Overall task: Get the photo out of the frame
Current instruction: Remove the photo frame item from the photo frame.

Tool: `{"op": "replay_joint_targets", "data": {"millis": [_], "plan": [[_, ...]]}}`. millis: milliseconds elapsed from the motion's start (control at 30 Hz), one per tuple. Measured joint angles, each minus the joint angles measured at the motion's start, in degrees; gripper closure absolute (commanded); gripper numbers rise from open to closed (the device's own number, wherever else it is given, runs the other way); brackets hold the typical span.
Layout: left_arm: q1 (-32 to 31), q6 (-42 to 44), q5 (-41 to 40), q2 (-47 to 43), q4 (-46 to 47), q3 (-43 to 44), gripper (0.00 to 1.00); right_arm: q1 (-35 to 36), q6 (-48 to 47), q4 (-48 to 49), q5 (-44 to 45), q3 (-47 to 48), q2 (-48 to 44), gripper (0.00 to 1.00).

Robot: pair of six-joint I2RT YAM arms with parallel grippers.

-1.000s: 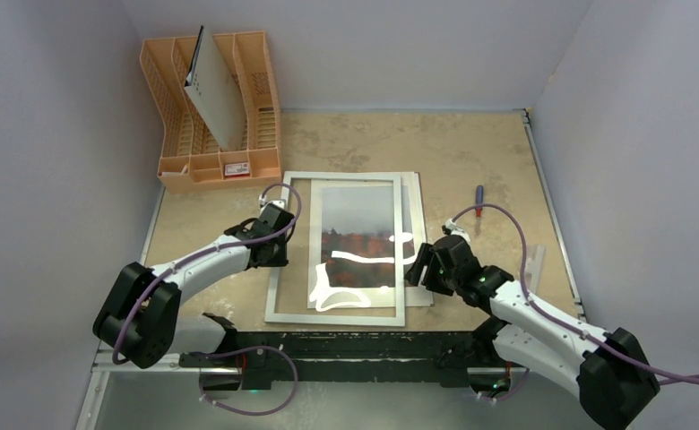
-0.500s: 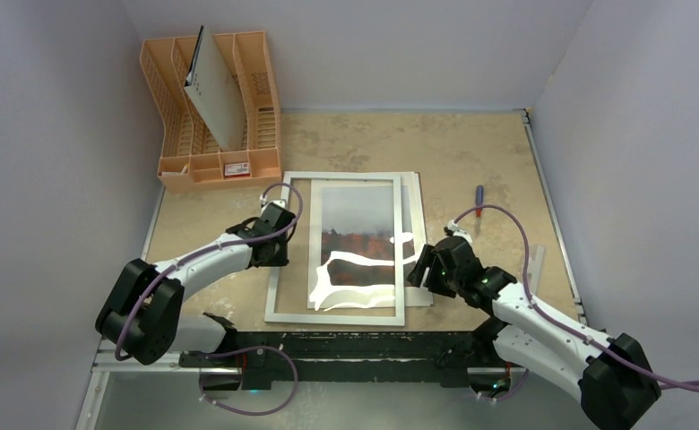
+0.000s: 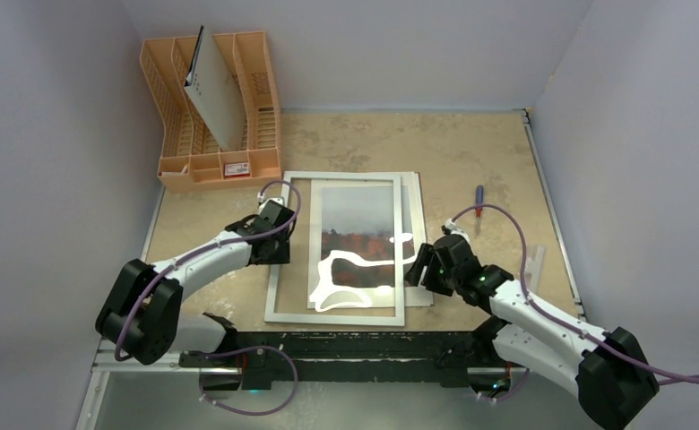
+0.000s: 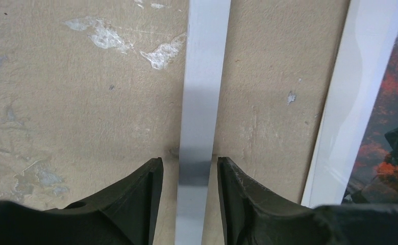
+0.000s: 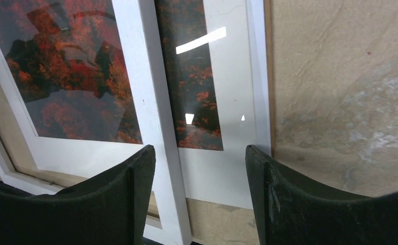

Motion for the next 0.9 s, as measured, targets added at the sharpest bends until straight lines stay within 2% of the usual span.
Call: {"op": "replay_joint_targets", "data": {"millis": [233, 300, 400, 500, 600, 700, 900], "plan": [[0.0, 0.0, 0.2, -5.9, -1.4, 1.1, 0.54, 0.0, -0.3, 8.3, -3.5, 0.2, 5.8, 0.37], [0.0, 0.6, 2.4, -8.1, -0.9, 1.1, 0.55, 0.0, -0.3, 9.7, -4.0, 0.5, 7.0, 0.37], [-0.5, 1.3, 9.1, -10.2, 2.1, 1.1, 0.55, 0.0, -0.2, 8.5, -3.7, 0.6, 5.9, 0.35], [-4.7, 0.4, 13.4, -10.3, 6.9, 1.1, 0.55, 0.0, 0.6, 2.7, 0.3, 1.6, 1.9, 0.34], [-13.0, -1.9, 15.4, -6.2, 10.8, 2.7, 0.55, -0.2, 2.2, -2.7, 6.5, 3.8, -2.1, 0.33], [-18.9, -4.6, 16.6, 1.9, 14.5, 6.4, 0.55, -1.8, 3.7, -6.1, 11.4, 5.8, -4.6, 0.32], [-26.3, -8.9, 16.0, 15.9, 18.4, 15.3, 0.54, -10.2, 4.3, -8.3, 11.3, 5.4, -6.9, 0.32]]}}
